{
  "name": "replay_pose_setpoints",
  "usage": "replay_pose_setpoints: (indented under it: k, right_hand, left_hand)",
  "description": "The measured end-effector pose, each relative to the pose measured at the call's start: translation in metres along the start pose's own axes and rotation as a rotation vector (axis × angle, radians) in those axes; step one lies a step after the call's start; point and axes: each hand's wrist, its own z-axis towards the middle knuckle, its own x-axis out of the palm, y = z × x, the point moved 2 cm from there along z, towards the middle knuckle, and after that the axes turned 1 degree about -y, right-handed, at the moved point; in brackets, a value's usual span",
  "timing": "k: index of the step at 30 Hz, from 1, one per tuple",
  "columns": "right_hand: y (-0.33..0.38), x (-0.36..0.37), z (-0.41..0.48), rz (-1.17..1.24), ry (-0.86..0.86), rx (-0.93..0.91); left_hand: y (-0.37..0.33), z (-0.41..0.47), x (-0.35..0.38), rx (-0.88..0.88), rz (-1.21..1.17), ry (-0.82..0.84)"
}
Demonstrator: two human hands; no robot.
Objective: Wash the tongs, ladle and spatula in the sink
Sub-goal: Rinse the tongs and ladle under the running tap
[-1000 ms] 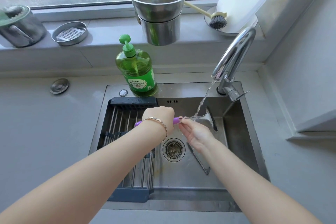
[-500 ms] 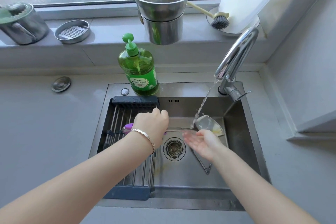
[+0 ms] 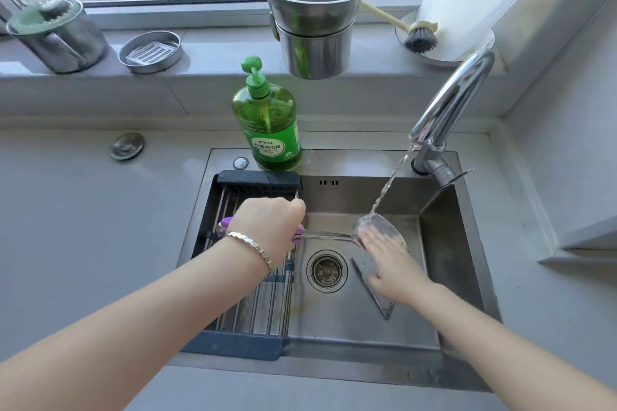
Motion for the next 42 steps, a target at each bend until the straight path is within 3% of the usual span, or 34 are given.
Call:
replay_pose_setpoints:
  k: [3, 8, 12, 17, 21, 26, 30, 34, 39, 42]
  right_hand:
    - [-0.009, -0.009, 0.006, -0.042, -0.016, 0.074]
    - [0.0, -0.009, 0.004, 0.005, 0.037, -0.072]
    - [-0.009, -0.011, 0.01, -0.039, -0.033, 0.059]
    - [-0.011, -0.011, 0.005, 0.009, -0.048, -0.052]
    - [-0.021, -0.011, 0.001, -0.043, -0.157, 0.115]
    - [-0.004, 0.002, -0.012, -0.007, -0.138, 0.02]
    - [-0.028, -0.003, -0.01, 0.037, -0.164, 0.235]
    - [-0.014, 0.006, -0.014, 0.02, -0.104, 0.03]
    - [-0.032, -0.004, -0.008, 0.123, -0.13, 0.347]
    - [-0.019, -0.013, -0.001, 0.105, -0.2, 0.225]
  left_hand:
    - [-0.004, -0.004, 0.002, 0.028, -0.028, -0.008]
    - [-0.003, -0.006, 0.002, 0.028, -0.06, -0.028]
    - [-0.008, -0.007, 0.003, 0.016, -0.086, -0.03]
    - [0.002, -0.004, 0.002, -0.034, -0.084, -0.055]
    - [-0.001, 0.0, 0.002, -0.048, -0.084, -0.083]
    - [-0.002, 0.01, 0.001, -0.067, -0.075, -0.1]
    - [-0.005, 0.011, -0.002, -0.075, -0.027, -0.093]
    - [-0.002, 0.009, -0.004, -0.108, 0.024, -0.09]
    - [-0.007, 0.002, -0.002, -0.074, 0.049, -0.041]
    - [-0.014, 0.006, -0.013, -0.036, 0.074, -0.054]
